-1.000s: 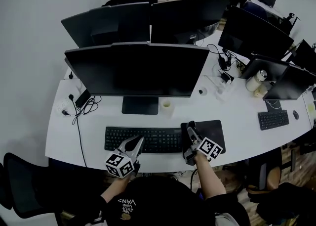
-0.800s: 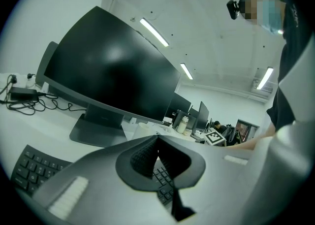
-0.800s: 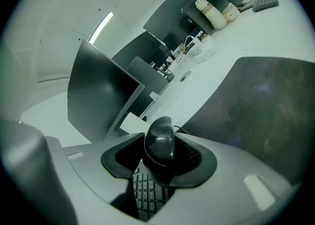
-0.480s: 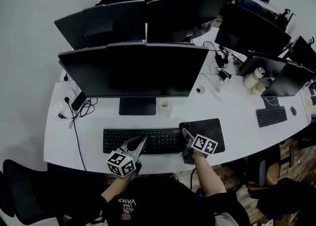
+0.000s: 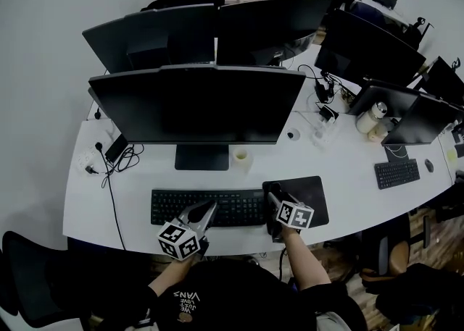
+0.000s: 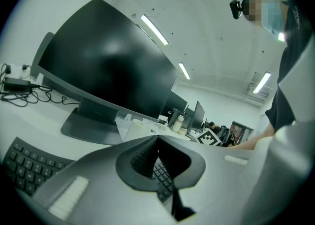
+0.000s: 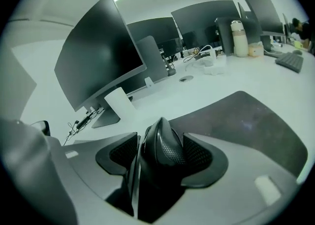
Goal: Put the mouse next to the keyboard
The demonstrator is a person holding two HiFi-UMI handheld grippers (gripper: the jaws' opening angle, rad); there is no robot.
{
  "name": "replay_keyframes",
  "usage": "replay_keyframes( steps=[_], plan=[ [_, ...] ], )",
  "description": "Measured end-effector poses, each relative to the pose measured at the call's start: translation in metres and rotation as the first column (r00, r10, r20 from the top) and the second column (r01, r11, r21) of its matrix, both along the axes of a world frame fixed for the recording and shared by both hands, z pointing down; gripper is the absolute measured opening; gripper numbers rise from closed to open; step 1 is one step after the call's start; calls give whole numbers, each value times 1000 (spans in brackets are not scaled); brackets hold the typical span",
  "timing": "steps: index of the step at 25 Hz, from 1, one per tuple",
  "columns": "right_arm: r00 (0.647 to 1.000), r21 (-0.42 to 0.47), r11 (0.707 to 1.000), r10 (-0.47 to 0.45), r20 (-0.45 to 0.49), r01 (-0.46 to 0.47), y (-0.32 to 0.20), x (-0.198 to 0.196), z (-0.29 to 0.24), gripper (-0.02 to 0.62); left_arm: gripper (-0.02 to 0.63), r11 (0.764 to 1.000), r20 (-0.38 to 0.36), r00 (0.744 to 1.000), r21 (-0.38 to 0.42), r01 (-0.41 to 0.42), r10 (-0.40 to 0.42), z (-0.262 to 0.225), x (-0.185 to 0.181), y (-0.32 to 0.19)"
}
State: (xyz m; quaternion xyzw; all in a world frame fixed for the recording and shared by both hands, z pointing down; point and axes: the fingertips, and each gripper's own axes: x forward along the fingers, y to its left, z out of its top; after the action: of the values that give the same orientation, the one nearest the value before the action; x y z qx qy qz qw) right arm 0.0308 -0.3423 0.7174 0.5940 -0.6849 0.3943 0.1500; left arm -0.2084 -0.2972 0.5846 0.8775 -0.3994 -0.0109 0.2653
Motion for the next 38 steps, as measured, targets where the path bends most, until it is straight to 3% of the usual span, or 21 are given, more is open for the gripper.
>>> replay_keyframes(
  steps=[3, 11, 18, 24, 31, 38],
  plan=[
    [998, 20, 1000, -1, -56, 2, 1, 3, -4, 294, 2, 1000, 1, 1000, -5, 6, -6, 1, -4, 3],
    [996, 91, 996, 27, -83, -20, 3, 4, -22, 316, 2, 1000, 6, 1000, -3, 18, -18, 0, -13, 4],
    [999, 177, 984, 15, -35, -8, 10, -3, -55, 316, 2, 1000, 5, 1000, 13, 25, -25, -4, -8, 6],
    [998, 292, 955, -60, 16, 53, 23, -21, -99, 295, 2, 998, 5, 999, 33, 51, -51, -12, 1, 11],
    [984, 402, 902, -180, 13, 159, 44, -36, -144, 155, 2, 993, 7, 995, 59, 103, -104, -22, 11, 25],
    [965, 431, 871, -263, 9, 234, 68, -38, -162, 34, 2, 983, 19, 985, 77, 170, -172, -29, 17, 49]
  ],
)
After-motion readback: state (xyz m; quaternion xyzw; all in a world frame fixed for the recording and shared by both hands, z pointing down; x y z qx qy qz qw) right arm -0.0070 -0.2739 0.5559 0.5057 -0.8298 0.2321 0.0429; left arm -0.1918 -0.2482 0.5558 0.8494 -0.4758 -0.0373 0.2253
